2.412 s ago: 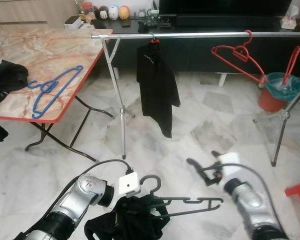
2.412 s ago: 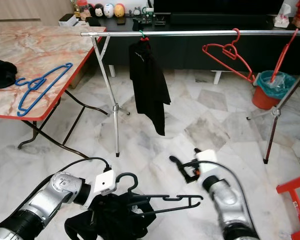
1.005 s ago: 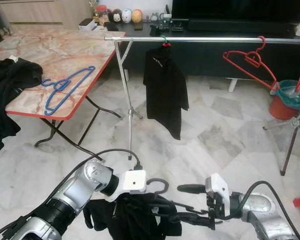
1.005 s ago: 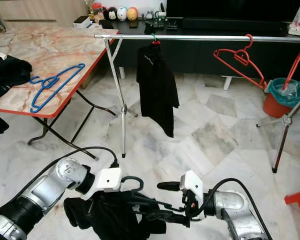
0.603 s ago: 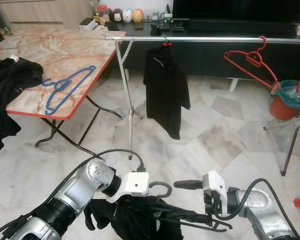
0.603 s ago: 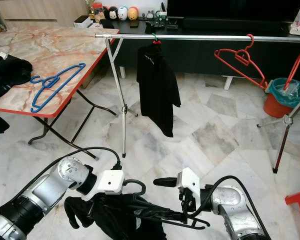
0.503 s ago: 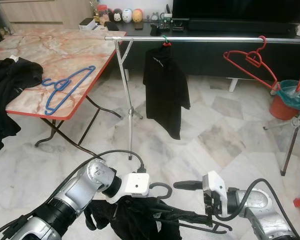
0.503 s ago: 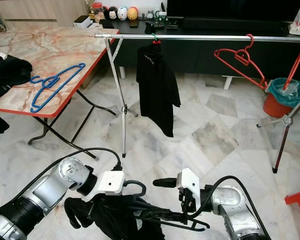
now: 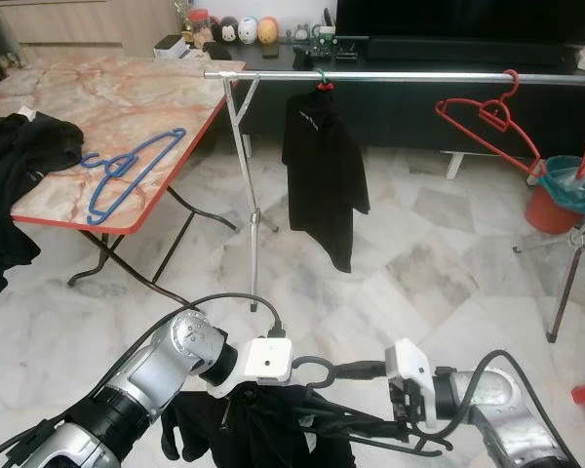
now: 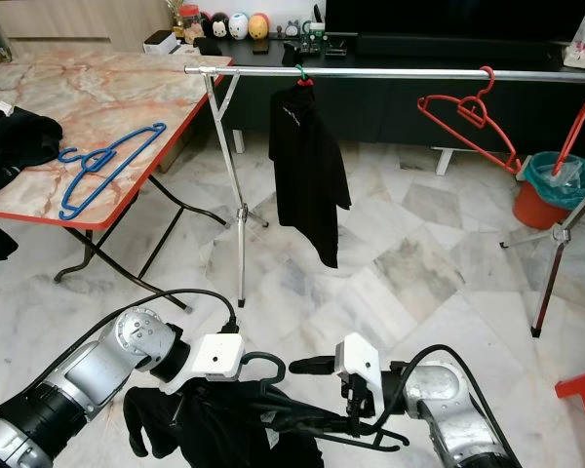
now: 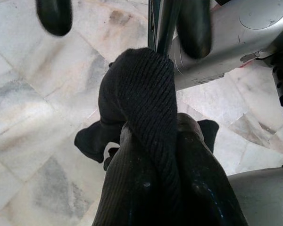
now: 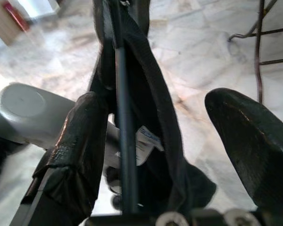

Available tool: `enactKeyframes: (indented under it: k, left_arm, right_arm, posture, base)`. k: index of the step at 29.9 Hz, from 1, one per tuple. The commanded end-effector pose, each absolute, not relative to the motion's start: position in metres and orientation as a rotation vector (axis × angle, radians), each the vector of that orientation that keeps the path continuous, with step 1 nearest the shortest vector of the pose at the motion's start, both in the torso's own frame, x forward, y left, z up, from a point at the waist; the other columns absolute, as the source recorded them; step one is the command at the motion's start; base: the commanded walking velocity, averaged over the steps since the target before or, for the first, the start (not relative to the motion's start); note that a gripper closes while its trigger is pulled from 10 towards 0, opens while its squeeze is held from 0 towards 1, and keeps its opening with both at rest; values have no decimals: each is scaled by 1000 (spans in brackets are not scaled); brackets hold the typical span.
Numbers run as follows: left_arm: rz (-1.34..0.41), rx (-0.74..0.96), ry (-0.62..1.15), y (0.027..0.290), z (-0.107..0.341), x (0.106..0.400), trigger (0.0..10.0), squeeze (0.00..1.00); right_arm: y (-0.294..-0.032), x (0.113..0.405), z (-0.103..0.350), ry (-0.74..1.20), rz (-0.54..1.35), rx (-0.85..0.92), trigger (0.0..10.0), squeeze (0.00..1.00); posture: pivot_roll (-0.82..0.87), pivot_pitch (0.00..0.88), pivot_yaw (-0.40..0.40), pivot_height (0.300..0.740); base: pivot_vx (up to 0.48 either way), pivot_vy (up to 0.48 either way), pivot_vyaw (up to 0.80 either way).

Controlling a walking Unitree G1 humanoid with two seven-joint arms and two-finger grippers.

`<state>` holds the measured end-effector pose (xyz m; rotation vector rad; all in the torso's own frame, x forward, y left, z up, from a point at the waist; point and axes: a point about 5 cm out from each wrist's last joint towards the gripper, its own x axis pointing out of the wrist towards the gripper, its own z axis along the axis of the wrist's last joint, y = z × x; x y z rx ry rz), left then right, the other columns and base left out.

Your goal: Hang hanger

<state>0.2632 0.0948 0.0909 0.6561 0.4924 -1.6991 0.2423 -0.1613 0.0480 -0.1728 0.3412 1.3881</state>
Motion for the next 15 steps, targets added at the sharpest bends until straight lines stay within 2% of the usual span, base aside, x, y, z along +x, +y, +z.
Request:
enactKeyframes:
  k: [1, 2, 3, 4, 5, 6, 15]
  left_arm:
    - [-1704, 680, 451, 90, 101, 266, 10000, 0]
    - [-1704, 679, 450, 90, 101, 266, 10000, 0]
    - [-1703, 678, 447, 89, 101, 266, 10000, 0]
    - [-1703, 676, 445, 88, 102, 266, 10000, 0]
    - [-1703, 675, 443, 88, 102, 266, 10000, 0]
    - [-1703, 674, 443, 88, 102, 266, 10000, 0]
    - [-1696, 668, 450, 89, 101, 266, 10000, 0]
  right_arm:
    - [-157, 243, 46, 335, 1393, -196, 10000, 0]
    - [-157, 243, 46, 335, 1395, -197, 10000, 0]
    - [-156, 243, 45, 336, 1397, -197, 4941, 0]
    - [-155, 242, 44, 333, 1398, -197, 1882, 0]
    - [-155, 242, 43, 330, 1400, -197, 1882, 0]
    - [-154, 242, 43, 329, 1400, -194, 0, 0]
    - [-156, 242, 41, 321, 1389, -190, 0, 0]
  posture:
    - [10, 46, 42, 740]
    - [10, 46, 42, 740]
    - [12, 47, 42, 740]
    - [12, 46, 42, 740]
    - [12, 46, 42, 740]
    - [12, 47, 43, 740]
    - [11, 46, 45, 740]
  base:
    - [0, 0, 0]
    - [0, 0, 0]
    - [0, 0, 0]
    - [0, 0, 0]
    - [0, 0, 0]
    - [0, 0, 0]
    - [0, 0, 0]
